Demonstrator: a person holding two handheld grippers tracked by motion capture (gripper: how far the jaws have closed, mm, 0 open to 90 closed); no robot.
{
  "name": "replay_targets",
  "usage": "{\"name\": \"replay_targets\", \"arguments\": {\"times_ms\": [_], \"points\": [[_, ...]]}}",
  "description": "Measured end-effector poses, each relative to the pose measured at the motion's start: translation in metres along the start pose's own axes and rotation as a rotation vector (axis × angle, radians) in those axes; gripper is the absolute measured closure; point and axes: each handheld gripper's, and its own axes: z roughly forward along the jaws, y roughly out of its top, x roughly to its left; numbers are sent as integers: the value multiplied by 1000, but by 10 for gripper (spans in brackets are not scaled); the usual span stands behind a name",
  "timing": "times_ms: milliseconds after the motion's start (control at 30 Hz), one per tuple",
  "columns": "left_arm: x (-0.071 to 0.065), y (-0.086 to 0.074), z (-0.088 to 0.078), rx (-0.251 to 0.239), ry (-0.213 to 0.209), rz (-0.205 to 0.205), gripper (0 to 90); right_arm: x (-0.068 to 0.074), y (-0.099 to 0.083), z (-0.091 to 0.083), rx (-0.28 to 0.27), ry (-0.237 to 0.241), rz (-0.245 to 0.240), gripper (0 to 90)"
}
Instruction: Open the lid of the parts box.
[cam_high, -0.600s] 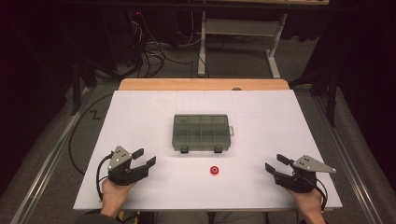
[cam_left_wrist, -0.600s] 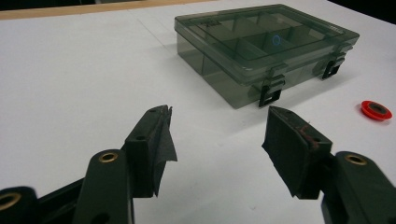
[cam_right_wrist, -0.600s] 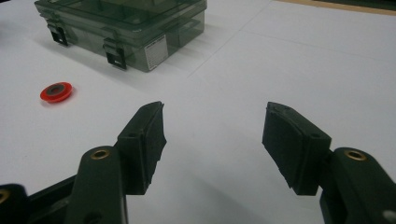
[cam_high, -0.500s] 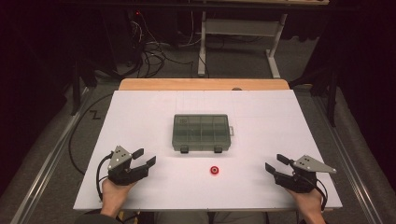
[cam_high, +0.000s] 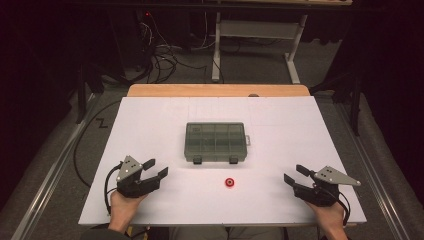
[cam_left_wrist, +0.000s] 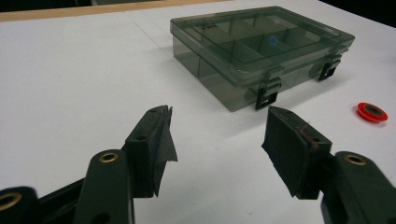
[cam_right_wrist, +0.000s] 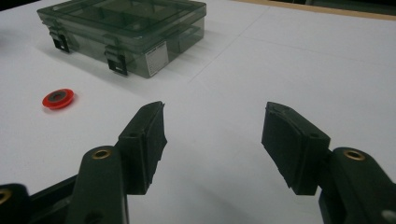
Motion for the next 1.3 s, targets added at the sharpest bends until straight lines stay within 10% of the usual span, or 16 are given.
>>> {"name": "replay_targets", "arguments": {"times_ms": [1300], "points": [[-3,9,9,-21,-24,-3,428,7,10,10,-27,-6,8,473]]}}
